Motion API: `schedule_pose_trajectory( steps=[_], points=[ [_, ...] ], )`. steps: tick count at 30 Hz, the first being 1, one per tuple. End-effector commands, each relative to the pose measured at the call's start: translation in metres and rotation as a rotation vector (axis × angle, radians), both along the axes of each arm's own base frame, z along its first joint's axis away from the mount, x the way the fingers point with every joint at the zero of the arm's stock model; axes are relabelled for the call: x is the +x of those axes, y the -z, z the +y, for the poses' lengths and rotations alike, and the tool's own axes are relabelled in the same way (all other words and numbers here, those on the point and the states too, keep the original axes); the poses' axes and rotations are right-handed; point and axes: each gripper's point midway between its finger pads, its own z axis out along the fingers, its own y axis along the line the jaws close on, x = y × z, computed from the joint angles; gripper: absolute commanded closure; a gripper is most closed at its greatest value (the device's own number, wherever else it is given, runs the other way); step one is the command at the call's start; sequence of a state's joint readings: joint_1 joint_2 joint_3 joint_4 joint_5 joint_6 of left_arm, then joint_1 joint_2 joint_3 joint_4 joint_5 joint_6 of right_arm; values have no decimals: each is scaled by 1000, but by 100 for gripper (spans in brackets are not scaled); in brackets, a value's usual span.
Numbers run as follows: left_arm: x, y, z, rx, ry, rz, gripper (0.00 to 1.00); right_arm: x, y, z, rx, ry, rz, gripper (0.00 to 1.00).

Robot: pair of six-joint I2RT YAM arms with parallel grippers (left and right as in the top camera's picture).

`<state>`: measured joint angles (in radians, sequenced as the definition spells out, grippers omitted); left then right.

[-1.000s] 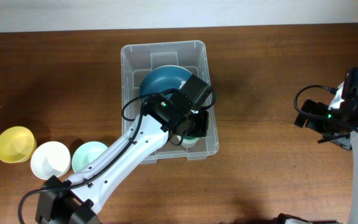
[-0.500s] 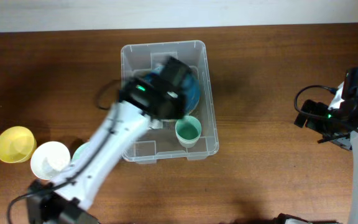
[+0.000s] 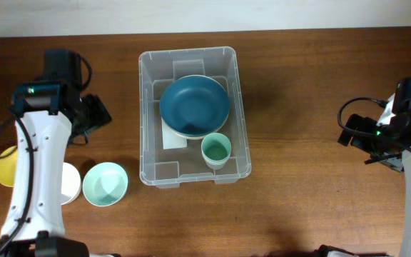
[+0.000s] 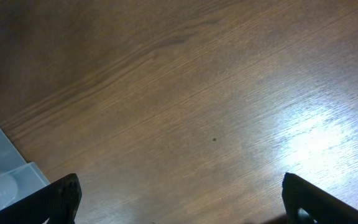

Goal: Pack container
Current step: 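Move the left gripper to the light green cup and grasp it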

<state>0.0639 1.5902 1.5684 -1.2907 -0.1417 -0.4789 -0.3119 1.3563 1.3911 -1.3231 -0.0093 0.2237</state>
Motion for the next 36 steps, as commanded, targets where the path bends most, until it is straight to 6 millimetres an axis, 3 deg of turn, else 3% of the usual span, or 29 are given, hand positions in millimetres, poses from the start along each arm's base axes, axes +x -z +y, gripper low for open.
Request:
schedule_pose_trajectory(
  steps=[1, 4, 9, 18, 23, 29, 32, 36],
  points=[
    [-20, 49, -19, -112, 6, 101, 25, 1, -7, 0, -6, -8, -27, 1],
    [-35, 91, -34, -176, 24, 158, 25, 1, -7, 0, -6, -8, -26, 1],
    [-62, 136, -37, -180, 17, 232, 25, 1, -7, 0, -5, -8, -25, 1],
    [-79, 161, -22, -95, 4, 266, 26, 1, -7, 0, -5, -8, -25, 1],
    [-80, 162, -22, -95, 4, 270, 35, 1, -7, 0, -5, -8, -25, 1],
    [-92, 173, -23, -97, 2, 300, 37, 1, -7, 0, -5, -8, -25, 1],
    [-94, 176, -23, -97, 3, 300, 48, 1, -7, 0, -5, -8, -25, 1],
    [-93, 176, -23, -97, 3, 298, 71, 1, -7, 0, -5, -8, -25, 1]
  ],
)
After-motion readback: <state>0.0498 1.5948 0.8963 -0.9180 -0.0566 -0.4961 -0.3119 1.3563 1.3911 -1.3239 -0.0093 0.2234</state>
